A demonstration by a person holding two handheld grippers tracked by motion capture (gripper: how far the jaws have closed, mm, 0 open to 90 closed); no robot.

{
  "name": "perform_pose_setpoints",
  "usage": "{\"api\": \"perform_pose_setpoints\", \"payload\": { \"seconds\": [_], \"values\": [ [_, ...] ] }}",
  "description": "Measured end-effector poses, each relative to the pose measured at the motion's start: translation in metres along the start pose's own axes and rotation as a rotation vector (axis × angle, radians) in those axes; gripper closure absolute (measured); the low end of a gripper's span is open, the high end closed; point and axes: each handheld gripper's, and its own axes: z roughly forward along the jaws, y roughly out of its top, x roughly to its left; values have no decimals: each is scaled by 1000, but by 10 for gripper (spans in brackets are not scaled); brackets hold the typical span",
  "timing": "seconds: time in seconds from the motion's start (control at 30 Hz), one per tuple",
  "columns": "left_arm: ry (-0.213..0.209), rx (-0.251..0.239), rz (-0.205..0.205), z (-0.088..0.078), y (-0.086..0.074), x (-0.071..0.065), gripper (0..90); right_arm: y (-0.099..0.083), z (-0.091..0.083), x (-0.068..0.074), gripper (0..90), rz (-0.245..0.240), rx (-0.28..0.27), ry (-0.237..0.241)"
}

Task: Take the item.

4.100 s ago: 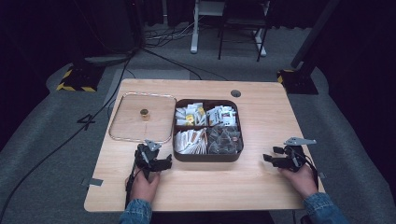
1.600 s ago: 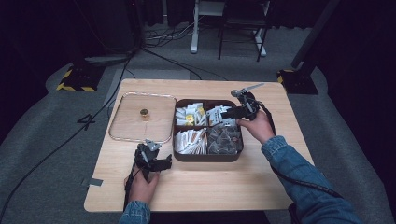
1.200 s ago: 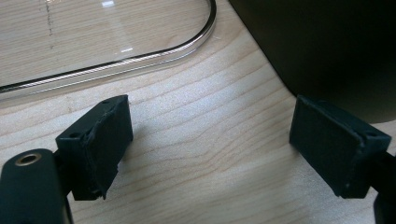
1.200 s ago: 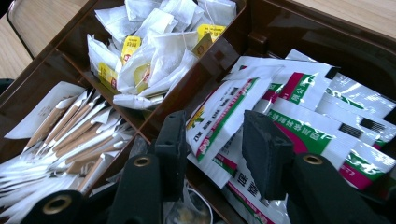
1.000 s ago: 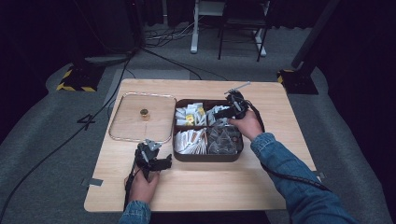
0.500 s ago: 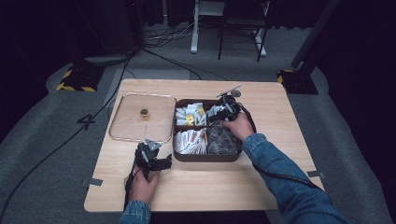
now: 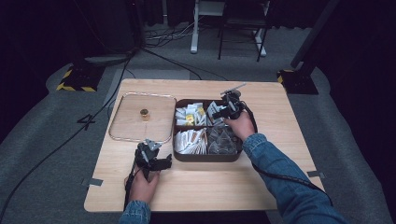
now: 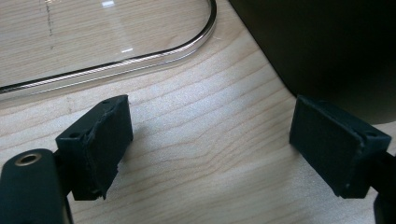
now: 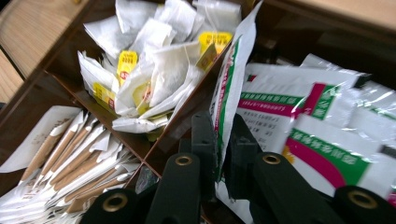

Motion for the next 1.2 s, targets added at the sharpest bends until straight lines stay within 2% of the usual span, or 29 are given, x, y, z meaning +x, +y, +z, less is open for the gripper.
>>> {"api": "perform_pose_setpoints", "payload": {
  "seconds": [0.17, 0.33, 0.4, 0.47, 0.53, 0.67, 0.9, 1.2],
  "values": [
    [0, 0, 0, 0, 0, 0, 137, 1, -15, 2, 852, -14, -41, -6],
    [0, 0, 0, 0, 0, 0, 137, 2, -36, 8, 853, -52, -99, 5],
    [0, 0, 0, 0, 0, 0, 137, 2, -39, 9, 853, -54, -106, 8],
    [1, 0, 0, 0, 0, 0, 137, 2, -49, 11, 854, -67, -138, 13],
    [1, 1, 0, 0, 0, 0, 137, 1, -52, 12, 854, -71, -143, 16],
    [1, 1, 0, 0, 0, 0, 137, -4, -68, 14, 854, -89, -206, 38],
    [0, -2, -3, 0, 0, 0, 137, -11, -88, 20, 854, -124, -257, 41],
    [0, 0, 0, 0, 0, 0, 137, -22, -108, 19, 854, -134, -285, 43]
  ]
}}
